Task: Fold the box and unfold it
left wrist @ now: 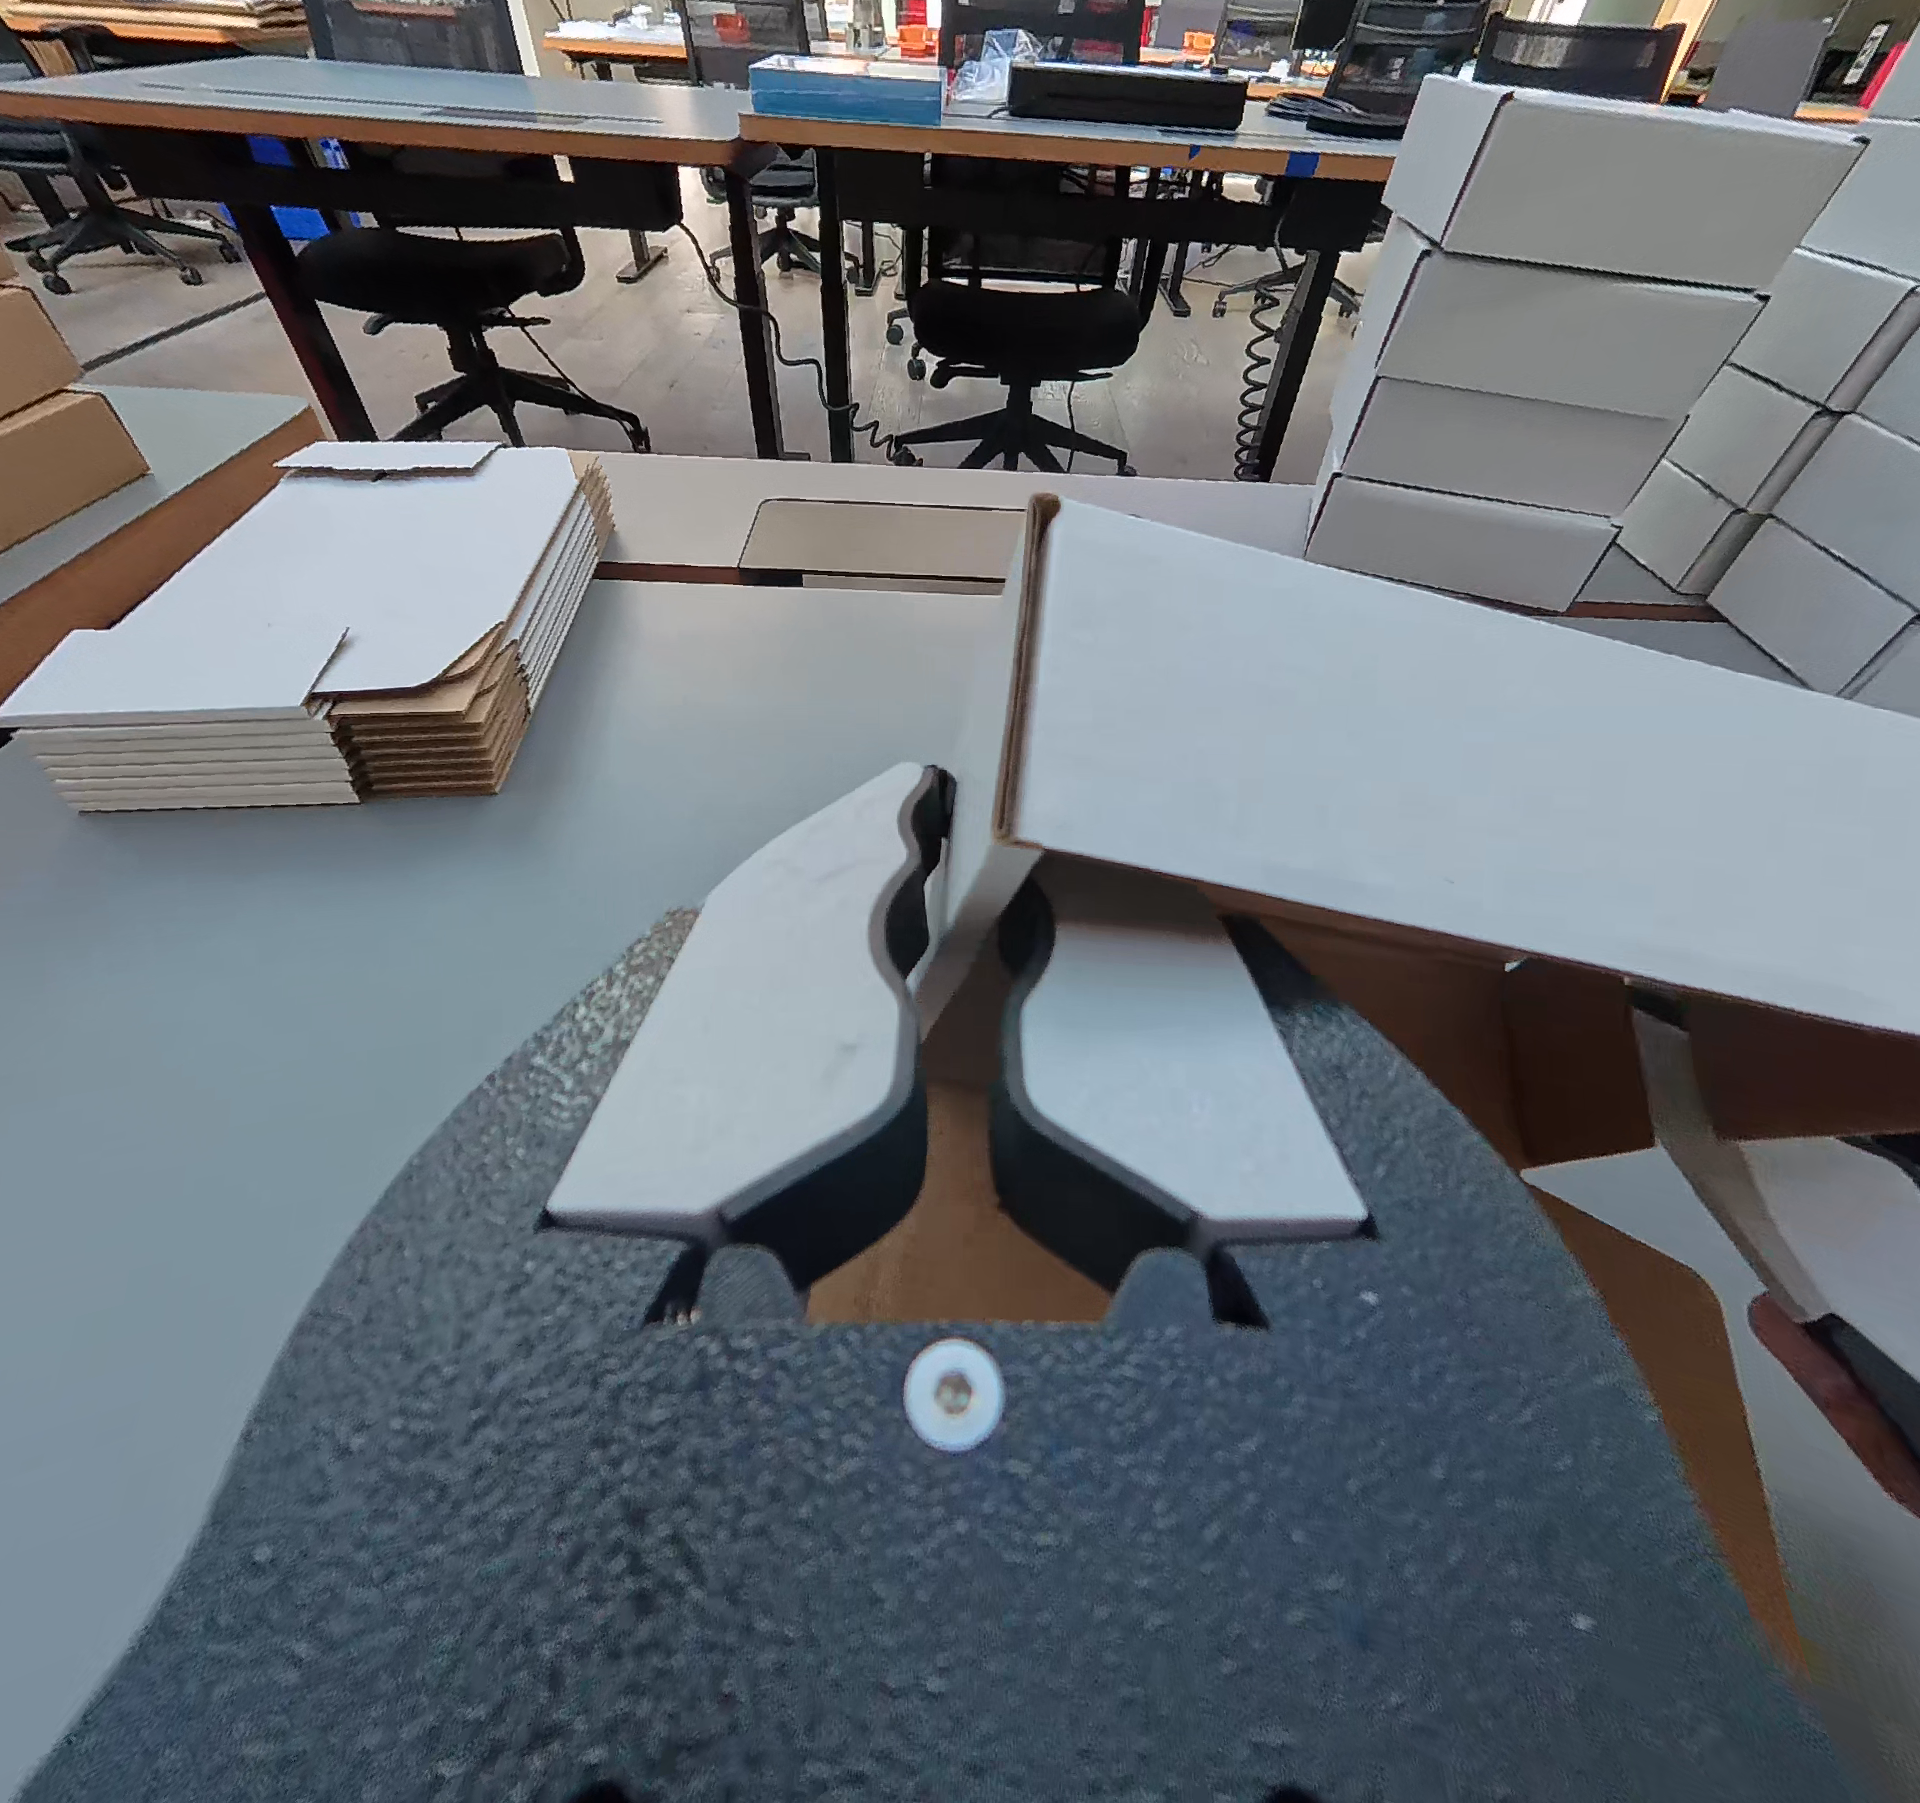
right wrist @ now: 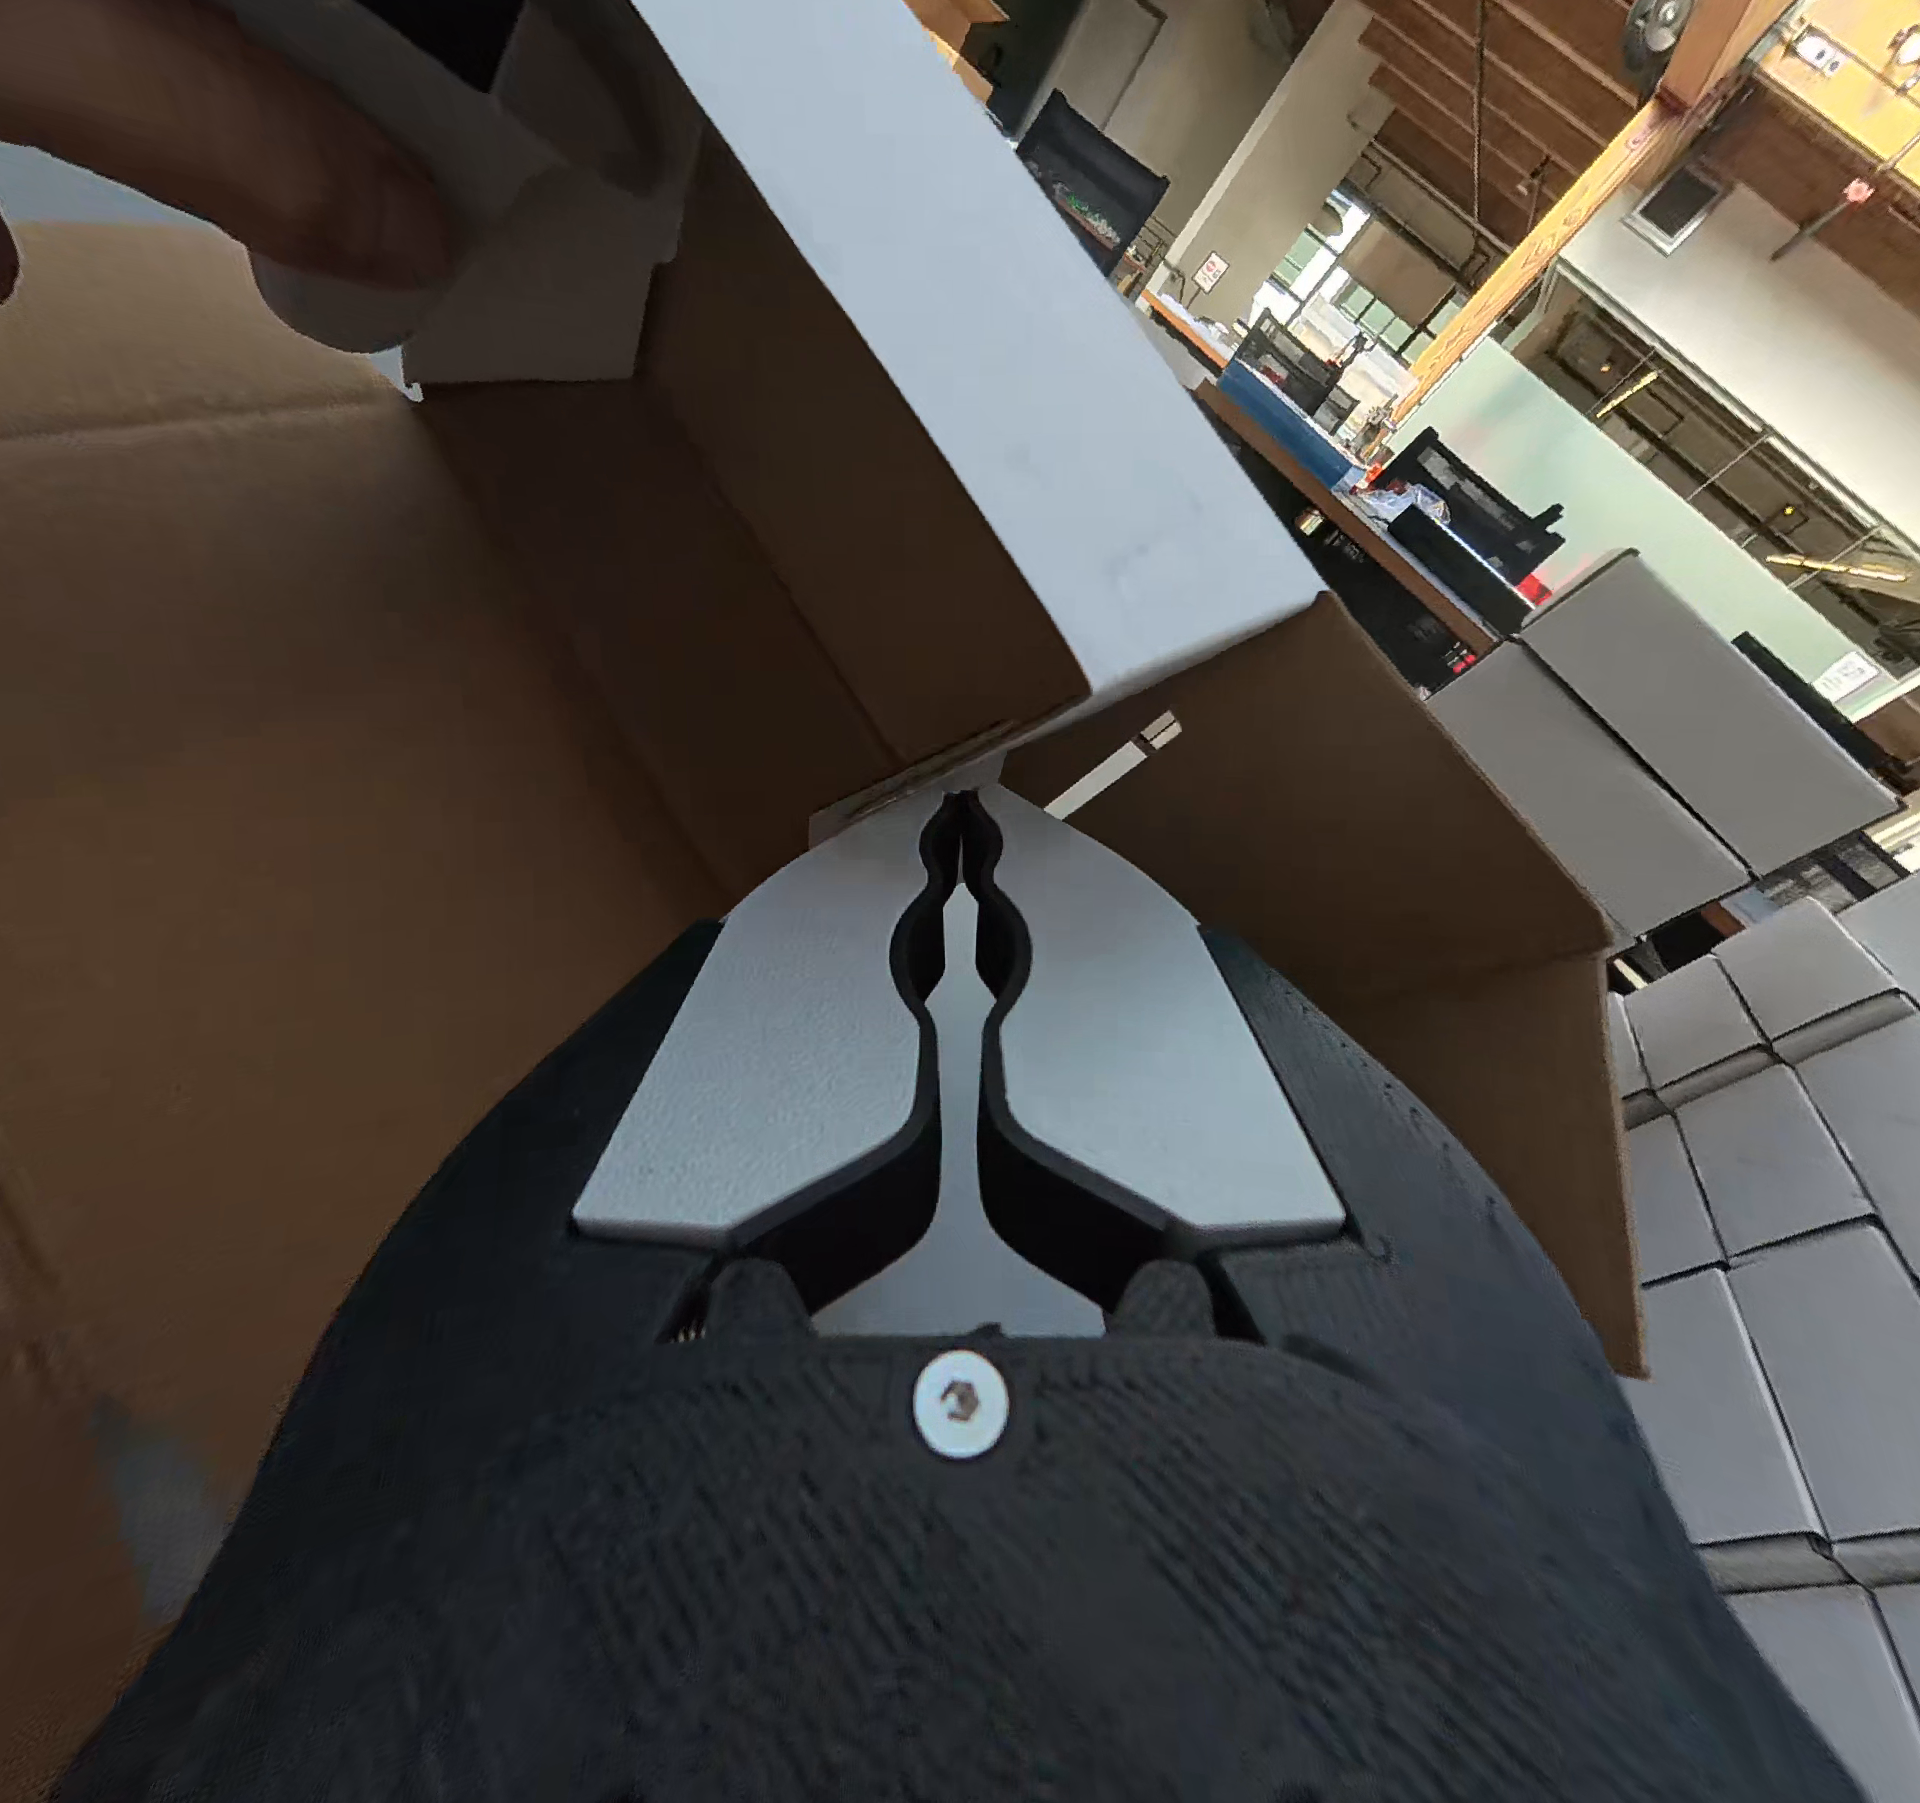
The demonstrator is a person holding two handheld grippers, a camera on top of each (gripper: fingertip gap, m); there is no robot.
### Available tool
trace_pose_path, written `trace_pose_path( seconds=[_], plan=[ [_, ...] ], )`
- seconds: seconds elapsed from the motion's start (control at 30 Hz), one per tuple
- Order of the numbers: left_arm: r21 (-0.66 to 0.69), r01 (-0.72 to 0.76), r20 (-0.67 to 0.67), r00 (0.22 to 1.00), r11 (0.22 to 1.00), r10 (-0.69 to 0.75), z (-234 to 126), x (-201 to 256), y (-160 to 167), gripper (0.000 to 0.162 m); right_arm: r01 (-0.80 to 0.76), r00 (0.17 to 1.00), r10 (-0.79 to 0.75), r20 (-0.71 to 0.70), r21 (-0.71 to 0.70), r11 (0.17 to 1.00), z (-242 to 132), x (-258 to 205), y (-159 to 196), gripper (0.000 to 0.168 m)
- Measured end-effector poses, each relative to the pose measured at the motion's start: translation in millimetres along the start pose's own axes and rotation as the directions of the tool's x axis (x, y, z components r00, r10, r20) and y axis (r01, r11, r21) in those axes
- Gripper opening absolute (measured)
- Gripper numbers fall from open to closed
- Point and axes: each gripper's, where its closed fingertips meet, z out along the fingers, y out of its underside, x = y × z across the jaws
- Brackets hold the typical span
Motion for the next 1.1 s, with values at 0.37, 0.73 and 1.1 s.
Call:
trace_pose_path(
  seconds=[0.37, 0.73, 1.1],
  plan=[
    [-0.036, 0.132, -0.089, 0.987, 0.991, -0.135, -2.6, 7.8, -1.0, 0.009, 0.561, 0.827, -0.561, 0.036, -0.099, 0.822, 14.1, -36.8, 5.9, 0.000],
    [-0.050, 0.024, 0.000, 1.000, 0.998, -0.024, 6.7, -22.7, 2.6, 0.006, 0.419, 0.903, -0.414, 0.112, -0.022, 0.908, -4.3, -36.3, -21.8, 0.000],
    [-0.077, 0.050, -0.044, 0.998, 0.996, -0.053, 16.9, -45.7, 3.9, 0.006, -0.415, 0.910, 0.410, 0.067, 0.160, 0.896, -58.4, 101.9, -8.0, 0.032]
  ],
)
